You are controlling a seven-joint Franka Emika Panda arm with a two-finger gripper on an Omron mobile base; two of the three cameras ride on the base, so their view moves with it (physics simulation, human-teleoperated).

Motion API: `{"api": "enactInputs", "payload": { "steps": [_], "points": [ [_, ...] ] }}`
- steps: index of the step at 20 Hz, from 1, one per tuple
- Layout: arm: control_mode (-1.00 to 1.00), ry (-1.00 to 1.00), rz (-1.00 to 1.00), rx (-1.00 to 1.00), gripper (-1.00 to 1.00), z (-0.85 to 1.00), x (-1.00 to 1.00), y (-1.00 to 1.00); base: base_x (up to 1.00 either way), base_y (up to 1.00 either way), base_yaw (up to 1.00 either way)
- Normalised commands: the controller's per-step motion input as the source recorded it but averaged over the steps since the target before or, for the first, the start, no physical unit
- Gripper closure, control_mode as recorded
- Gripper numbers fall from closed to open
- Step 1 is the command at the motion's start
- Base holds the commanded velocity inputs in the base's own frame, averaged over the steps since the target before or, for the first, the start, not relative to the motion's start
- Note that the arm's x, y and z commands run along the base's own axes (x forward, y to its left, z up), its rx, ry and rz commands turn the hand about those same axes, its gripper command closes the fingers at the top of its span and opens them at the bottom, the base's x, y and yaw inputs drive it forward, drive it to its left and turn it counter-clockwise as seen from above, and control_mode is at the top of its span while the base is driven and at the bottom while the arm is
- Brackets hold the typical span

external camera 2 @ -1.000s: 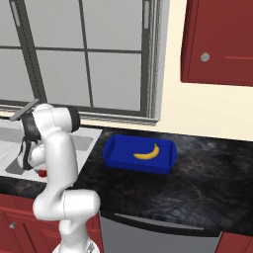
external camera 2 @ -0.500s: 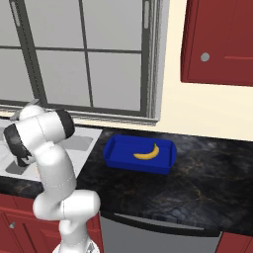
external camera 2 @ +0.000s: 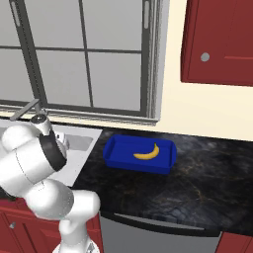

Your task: Pick up all produce items and place them in the sink. Turn on the sink faucet to wash them. Then turn the sink off and put them in the tray.

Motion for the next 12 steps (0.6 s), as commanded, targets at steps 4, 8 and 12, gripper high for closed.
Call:
{"api": "enactInputs", "payload": {
  "steps": [4,8,12],
  "points": [
    [-1.00,-0.04,0.06,0.04,1.00,0.80,0.00,-0.59,0.00,0.00,0.00],
    [-1.00,-0.01,0.03,0.02,1.00,0.94,0.00,-0.36,0.00,0.00,0.00],
    [-1.00,0.00,0.00,0.00,1.00,0.98,0.00,-0.23,0.00,0.00,0.00]
  ]
}}
